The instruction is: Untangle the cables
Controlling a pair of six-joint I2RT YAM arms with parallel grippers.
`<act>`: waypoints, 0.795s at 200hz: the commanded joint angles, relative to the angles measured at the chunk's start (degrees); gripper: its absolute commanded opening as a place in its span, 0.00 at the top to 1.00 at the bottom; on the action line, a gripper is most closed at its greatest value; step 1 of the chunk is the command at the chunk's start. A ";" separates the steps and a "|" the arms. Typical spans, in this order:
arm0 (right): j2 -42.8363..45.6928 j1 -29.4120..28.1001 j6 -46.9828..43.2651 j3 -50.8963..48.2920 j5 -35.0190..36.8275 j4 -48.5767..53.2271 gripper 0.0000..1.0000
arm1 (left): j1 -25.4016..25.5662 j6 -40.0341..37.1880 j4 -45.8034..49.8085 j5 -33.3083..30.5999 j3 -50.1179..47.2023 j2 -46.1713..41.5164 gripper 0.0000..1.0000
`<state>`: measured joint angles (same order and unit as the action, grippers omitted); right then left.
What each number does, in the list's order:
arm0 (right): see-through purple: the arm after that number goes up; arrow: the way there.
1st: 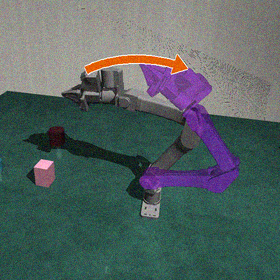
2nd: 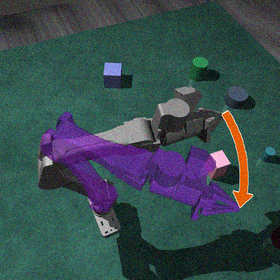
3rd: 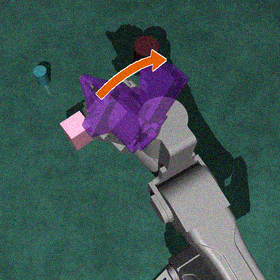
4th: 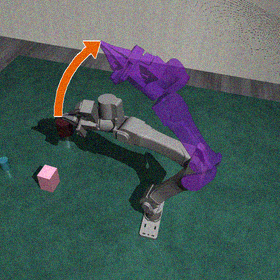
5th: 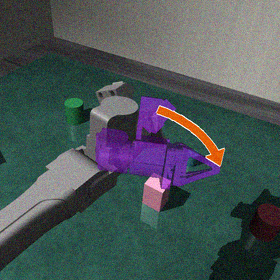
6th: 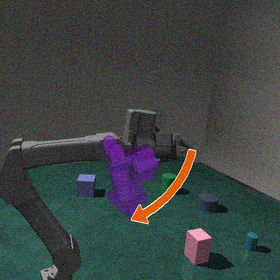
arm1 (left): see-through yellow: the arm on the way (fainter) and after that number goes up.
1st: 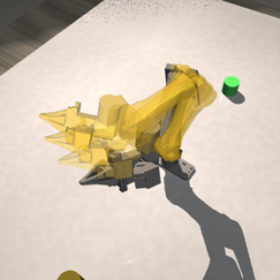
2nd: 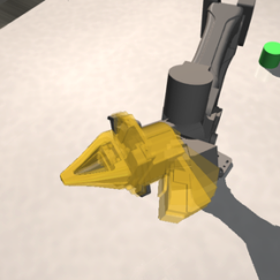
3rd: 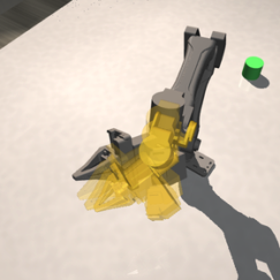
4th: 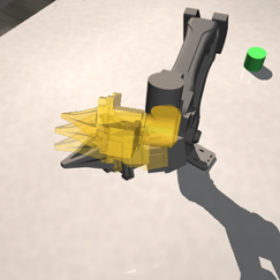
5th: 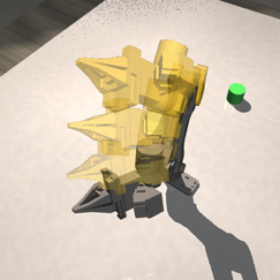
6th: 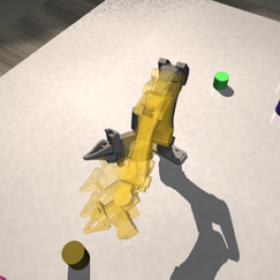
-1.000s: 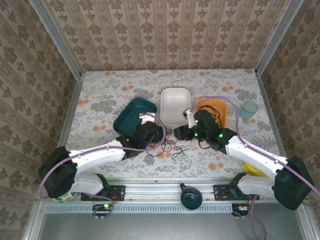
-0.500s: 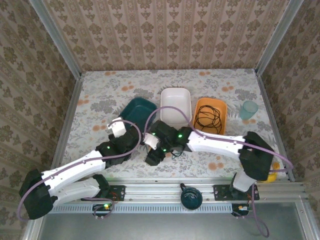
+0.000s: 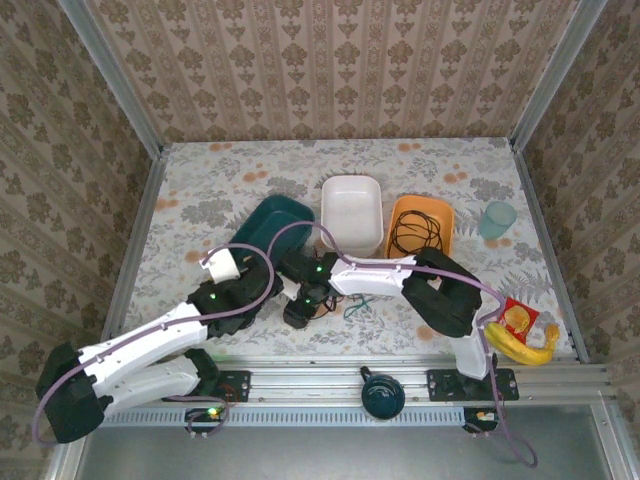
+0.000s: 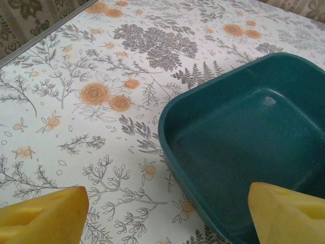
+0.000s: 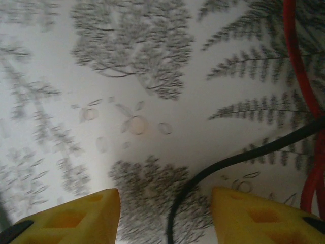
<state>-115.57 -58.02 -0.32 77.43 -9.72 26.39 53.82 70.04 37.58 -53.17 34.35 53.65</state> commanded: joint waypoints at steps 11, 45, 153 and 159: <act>-2.81 0.36 2.06 3.21 10.45 -1.27 0.48 | 0.40 5.38 5.76 -2.09 0.46 -1.94 0.17; -6.17 0.45 0.96 5.93 16.16 -2.03 0.49 | 0.56 6.78 7.58 -3.16 0.76 -2.12 0.17; 18.40 7.28 14.35 -11.11 1.03 -23.10 1.00 | 0.86 -11.00 -12.23 2.01 -1.76 -0.71 0.17; 20.53 8.30 16.12 -12.32 -0.67 -24.79 1.00 | 0.92 -12.75 -14.81 2.70 -2.14 -0.42 0.17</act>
<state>-106.00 -53.08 7.92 67.94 -1.43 12.38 54.35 67.02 34.39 -53.06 34.20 52.71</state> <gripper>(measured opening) 0.065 0.830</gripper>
